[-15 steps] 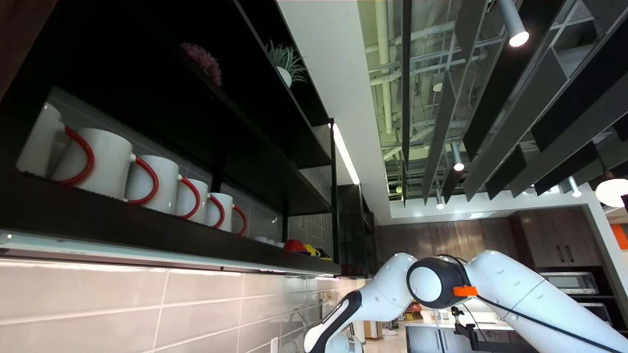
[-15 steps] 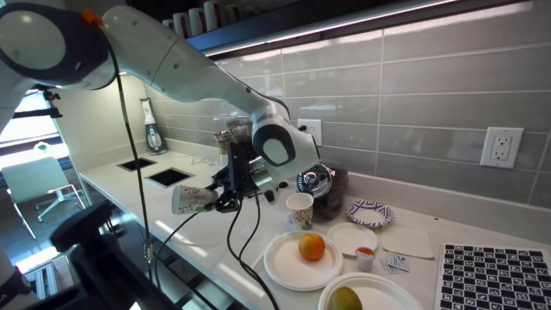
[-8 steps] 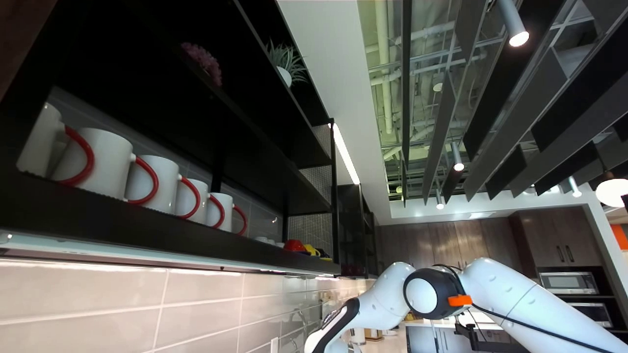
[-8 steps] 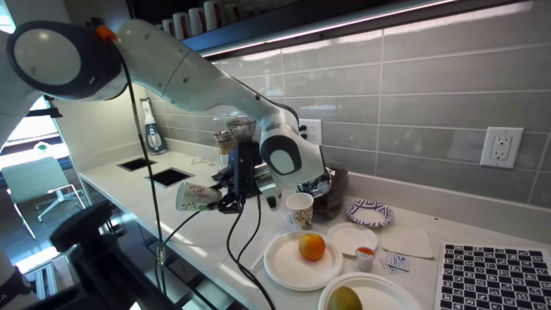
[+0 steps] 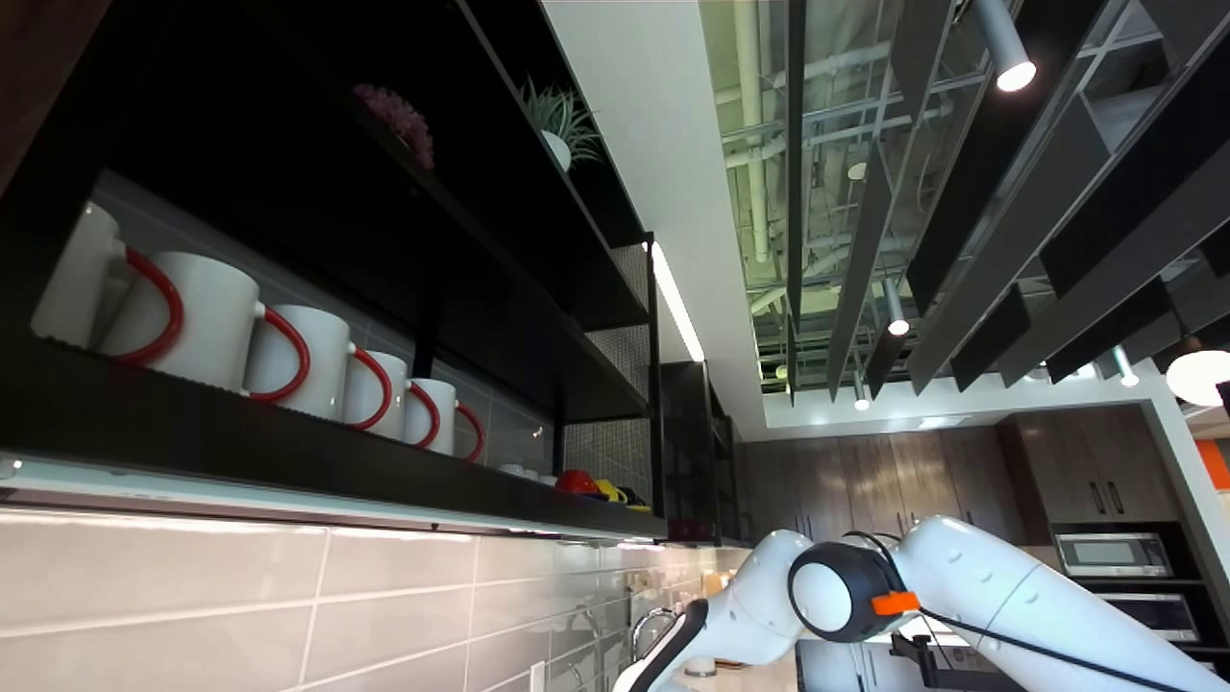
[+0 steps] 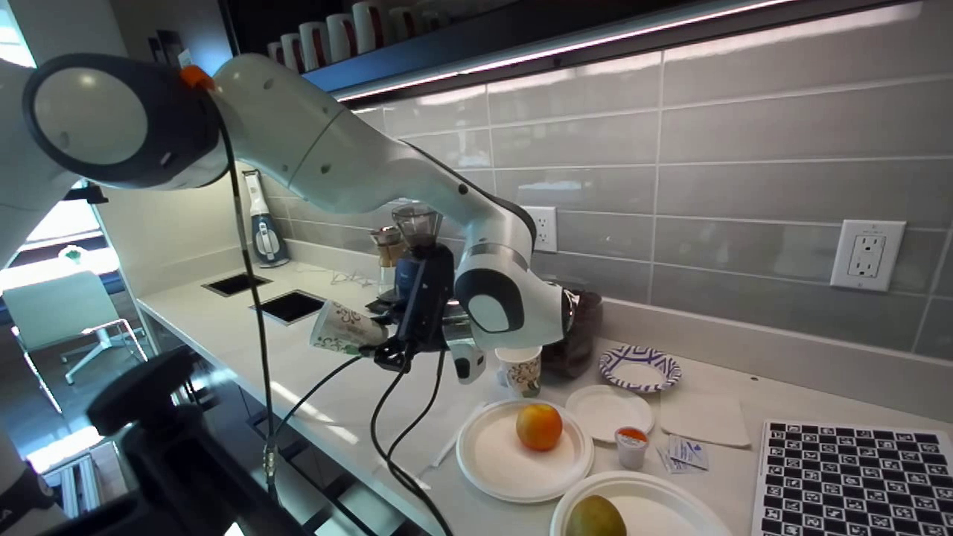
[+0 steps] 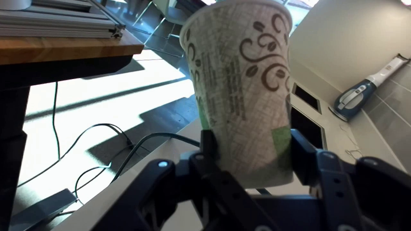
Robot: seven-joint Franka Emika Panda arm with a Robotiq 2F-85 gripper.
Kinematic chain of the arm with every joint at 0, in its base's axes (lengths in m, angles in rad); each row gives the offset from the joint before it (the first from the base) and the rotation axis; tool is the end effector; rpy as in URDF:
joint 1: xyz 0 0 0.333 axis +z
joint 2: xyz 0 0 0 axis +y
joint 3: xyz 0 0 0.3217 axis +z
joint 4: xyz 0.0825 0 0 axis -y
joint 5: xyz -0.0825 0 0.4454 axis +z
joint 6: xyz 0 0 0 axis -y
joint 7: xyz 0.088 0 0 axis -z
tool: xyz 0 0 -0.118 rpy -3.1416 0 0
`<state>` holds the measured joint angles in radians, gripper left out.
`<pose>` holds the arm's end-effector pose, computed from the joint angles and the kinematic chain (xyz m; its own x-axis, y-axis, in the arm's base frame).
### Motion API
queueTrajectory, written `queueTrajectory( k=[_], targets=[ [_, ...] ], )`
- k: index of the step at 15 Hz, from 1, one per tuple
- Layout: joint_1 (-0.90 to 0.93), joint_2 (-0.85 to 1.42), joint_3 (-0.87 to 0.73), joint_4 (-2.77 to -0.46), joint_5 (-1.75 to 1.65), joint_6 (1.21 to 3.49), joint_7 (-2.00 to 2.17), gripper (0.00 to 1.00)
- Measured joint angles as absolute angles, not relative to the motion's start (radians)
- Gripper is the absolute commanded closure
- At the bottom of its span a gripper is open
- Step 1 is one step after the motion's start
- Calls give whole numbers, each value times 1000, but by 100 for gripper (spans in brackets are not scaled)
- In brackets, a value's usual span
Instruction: Take the cup out of the cupboard and put it on the counter
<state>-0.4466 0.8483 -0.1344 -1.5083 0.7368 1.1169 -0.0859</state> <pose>0.5667 -0.2472 0.1260 0.5250 0.0057 -0.8511 -0.7653 -0.4344 -0.4750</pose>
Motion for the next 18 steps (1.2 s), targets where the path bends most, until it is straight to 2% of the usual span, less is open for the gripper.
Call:
queueTrajectory(
  k=[15, 16, 18],
  targets=[
    [-465, 992, -216, -1507, 1203, 1138, 444, 66],
    [-464, 999, -222, -1507, 1215, 1145, 475, 41],
    [-464, 1008, -230, -1507, 1226, 1158, 519, 41]
  ],
)
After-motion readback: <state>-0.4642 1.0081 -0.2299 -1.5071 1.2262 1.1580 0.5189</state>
